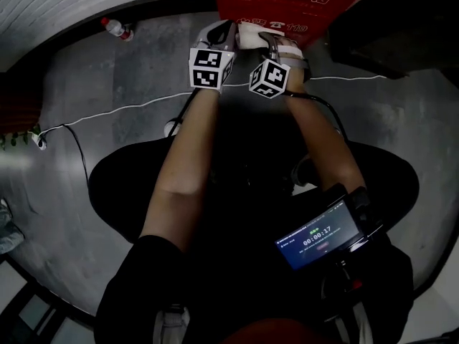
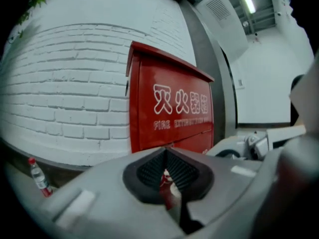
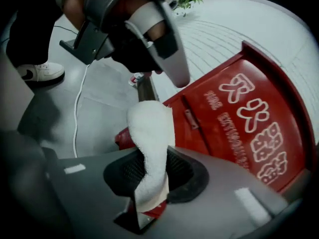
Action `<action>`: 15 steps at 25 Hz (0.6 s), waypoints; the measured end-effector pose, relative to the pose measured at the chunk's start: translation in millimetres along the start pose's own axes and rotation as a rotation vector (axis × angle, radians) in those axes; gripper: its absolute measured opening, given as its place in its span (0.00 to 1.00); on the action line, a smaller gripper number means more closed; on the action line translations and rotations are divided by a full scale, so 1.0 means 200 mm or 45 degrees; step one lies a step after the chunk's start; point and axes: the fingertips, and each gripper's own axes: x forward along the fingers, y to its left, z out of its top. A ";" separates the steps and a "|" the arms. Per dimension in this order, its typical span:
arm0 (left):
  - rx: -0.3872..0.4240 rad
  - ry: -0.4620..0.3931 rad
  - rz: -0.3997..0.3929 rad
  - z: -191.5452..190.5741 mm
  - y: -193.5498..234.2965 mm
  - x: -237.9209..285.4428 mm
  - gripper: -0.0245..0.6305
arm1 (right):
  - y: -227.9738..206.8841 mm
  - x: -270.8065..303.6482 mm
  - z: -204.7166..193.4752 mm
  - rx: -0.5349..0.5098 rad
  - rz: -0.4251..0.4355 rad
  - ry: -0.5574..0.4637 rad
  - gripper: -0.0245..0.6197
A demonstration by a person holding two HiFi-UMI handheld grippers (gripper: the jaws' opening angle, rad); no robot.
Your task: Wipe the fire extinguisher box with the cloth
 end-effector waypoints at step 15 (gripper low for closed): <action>-0.033 -0.249 -0.054 0.73 -0.23 -0.07 0.04 | -1.27 -0.92 0.15 0.016 -0.703 -0.202 0.19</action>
